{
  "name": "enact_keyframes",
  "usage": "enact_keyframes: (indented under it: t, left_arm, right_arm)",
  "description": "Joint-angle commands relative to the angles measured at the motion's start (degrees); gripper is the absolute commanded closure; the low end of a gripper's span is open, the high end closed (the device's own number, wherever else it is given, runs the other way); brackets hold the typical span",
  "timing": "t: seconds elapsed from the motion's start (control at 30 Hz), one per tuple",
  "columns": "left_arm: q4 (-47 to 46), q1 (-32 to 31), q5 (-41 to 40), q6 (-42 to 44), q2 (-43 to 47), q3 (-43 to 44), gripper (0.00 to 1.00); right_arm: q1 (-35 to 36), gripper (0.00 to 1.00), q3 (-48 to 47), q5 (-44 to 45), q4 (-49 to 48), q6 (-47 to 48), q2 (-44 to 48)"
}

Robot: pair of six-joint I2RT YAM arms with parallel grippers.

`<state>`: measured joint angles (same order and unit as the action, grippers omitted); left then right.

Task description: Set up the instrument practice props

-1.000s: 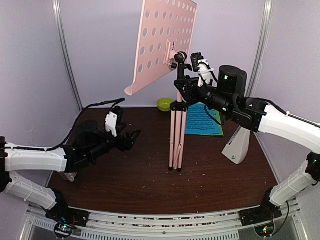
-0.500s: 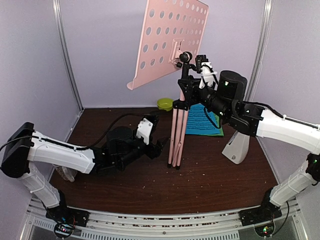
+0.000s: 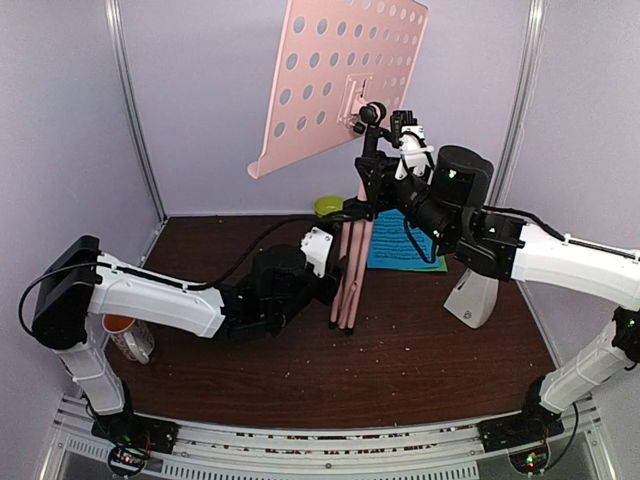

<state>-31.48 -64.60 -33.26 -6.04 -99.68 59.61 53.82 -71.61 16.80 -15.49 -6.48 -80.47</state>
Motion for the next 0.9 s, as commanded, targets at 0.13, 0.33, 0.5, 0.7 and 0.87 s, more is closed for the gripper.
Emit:
enact_keyframes:
  t: [0.13, 0.33, 0.5, 0.7, 0.87]
  left_arm:
    - [9.3, -0.1, -11.3, -3.6, -4.8, 7.9, 0.55]
    - [12.8, 0.0, -13.9, -5.2, -8.5, 12.6, 0.48]
    - [8.9, 0.0, -14.6, -1.9, -10.1, 12.3, 0.48]
    - [-3.5, 0.2, -15.5, 0.6, -10.3, 7.8, 0.41]
    - [-5.4, 0.3, -18.2, 0.0, -11.4, 8.0, 0.38]
  right_arm:
    - [1.8, 1.0, -2.0, 4.8, -19.8, -0.1, 5.6]
    - [3.2, 1.0, -0.7, 9.3, -21.3, -1.3, 5.4]
    - [3.4, 1.0, -1.2, 10.0, -20.5, -2.1, 5.5]
    - [3.4, 1.0, -2.0, 10.9, -20.0, -2.9, 5.7]
    - [3.4, 1.0, -1.8, 12.1, -20.6, -3.9, 6.0]
